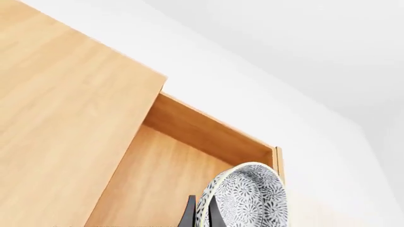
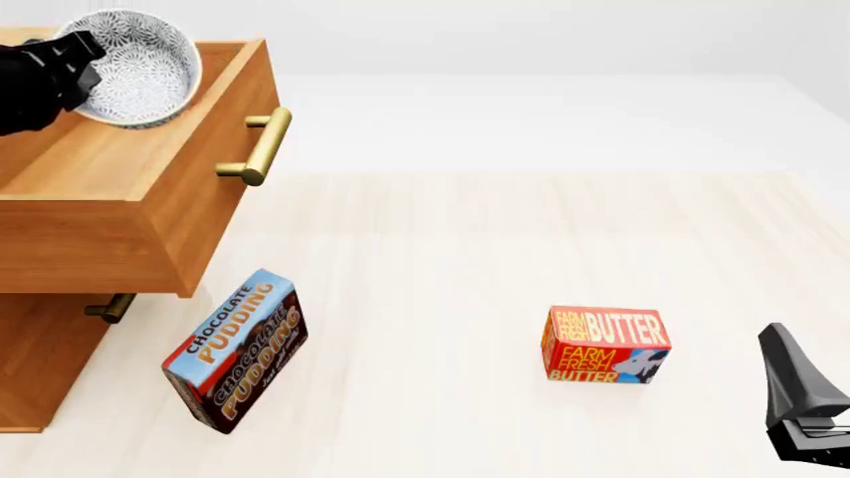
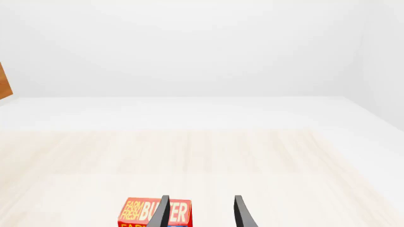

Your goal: Put the bowl in the top drawer of the cabinet.

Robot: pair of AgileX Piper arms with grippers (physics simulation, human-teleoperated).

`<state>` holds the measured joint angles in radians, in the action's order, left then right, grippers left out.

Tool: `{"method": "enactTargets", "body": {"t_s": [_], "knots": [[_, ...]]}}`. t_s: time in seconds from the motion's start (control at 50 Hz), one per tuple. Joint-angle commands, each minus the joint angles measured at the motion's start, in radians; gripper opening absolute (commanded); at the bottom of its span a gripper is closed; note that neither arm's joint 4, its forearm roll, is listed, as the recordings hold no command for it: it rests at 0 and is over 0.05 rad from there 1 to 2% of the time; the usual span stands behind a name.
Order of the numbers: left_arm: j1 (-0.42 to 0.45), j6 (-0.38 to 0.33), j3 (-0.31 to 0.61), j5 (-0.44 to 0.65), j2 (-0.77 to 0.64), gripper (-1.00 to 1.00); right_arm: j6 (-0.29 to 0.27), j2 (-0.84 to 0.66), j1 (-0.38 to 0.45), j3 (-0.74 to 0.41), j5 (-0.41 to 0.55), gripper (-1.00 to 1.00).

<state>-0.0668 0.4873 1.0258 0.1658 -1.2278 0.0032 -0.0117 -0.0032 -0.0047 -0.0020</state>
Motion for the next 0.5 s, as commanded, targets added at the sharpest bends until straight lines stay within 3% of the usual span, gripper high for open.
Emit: {"method": "enactTargets", "body": {"t_s": [0.02,0.5], "knots": [[-0.018,0.004,-0.015,-0.007,0.009,-1.00,-0.001,0.002,0.001,0.001,0.000,1.00],[-0.052,0.001,-0.032,-0.030,-0.023,-1.00,0.000,0.002,0.000,0.001,0.000,1.00]]}}
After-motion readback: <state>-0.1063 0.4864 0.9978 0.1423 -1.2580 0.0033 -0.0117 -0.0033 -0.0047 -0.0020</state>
